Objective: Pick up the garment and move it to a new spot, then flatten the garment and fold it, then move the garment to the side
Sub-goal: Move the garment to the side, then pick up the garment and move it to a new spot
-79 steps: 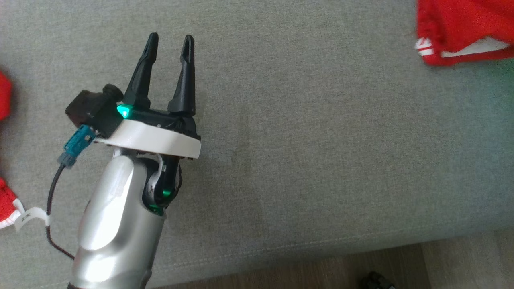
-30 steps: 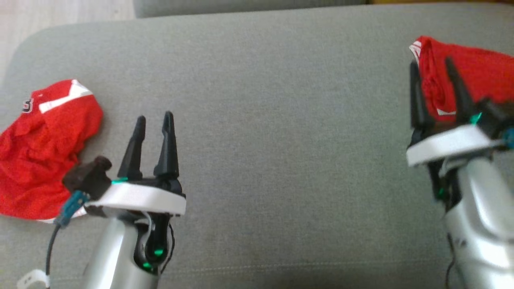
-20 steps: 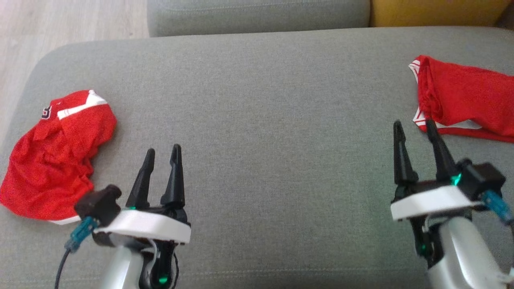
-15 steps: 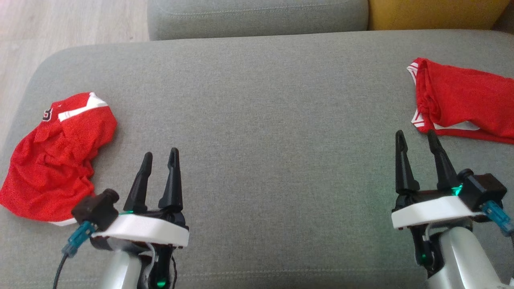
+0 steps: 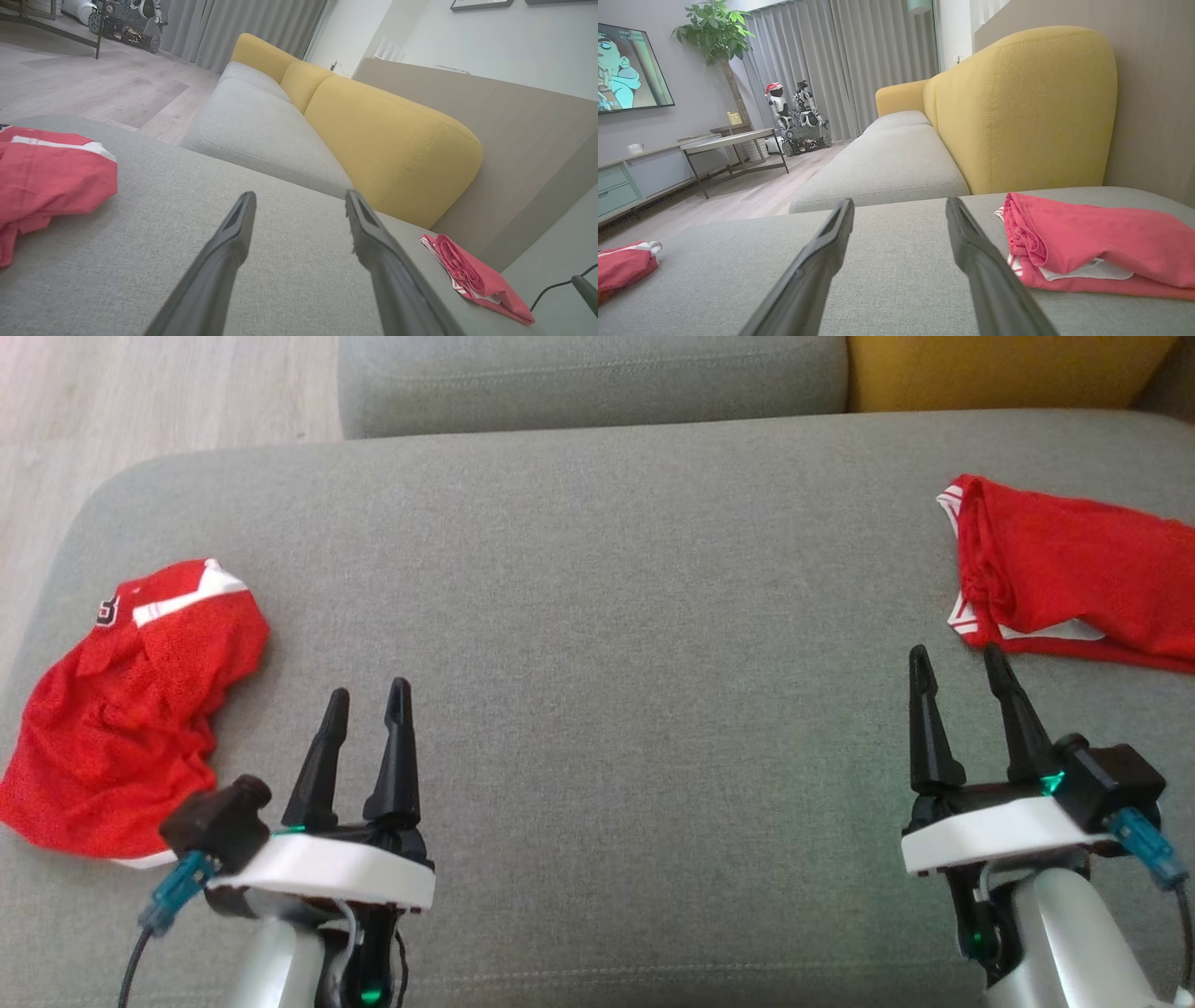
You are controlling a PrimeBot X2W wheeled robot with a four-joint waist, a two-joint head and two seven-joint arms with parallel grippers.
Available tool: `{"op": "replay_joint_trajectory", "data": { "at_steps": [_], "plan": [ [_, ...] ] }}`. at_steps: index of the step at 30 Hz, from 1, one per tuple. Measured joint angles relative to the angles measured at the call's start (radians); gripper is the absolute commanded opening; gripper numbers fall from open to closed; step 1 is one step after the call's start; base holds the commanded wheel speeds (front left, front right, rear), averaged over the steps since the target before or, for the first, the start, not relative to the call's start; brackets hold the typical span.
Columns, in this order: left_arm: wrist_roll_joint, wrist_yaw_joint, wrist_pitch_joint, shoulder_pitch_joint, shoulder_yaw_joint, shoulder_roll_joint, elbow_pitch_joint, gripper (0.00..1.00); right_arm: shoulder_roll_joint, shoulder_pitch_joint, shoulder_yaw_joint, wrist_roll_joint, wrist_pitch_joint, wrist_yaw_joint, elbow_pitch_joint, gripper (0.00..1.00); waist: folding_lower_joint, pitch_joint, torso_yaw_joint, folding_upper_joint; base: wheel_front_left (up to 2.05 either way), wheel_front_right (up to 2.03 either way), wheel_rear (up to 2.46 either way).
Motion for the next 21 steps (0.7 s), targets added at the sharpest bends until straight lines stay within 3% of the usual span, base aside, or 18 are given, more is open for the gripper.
{"op": "replay_joint_trajectory", "data": {
  "at_steps": [13,21],
  "plan": [
    [0.001,0.0,0.0,0.001,-0.007,0.0,-0.001,1.0,0.005,0.001,-0.001,-0.014,-0.002,0.0,0.002,1.0,0.0,0.014,0.006,0.0,0.0,0.0,0.0],
    [-0.011,0.002,0.0,-0.012,0.005,0.0,-0.013,1.0,0.005,0.001,0.022,0.0,-0.002,0.0,0.001,1.0,0.0,0.031,0.094,0.0,0.0,0.0,0.0]
  ]
}}
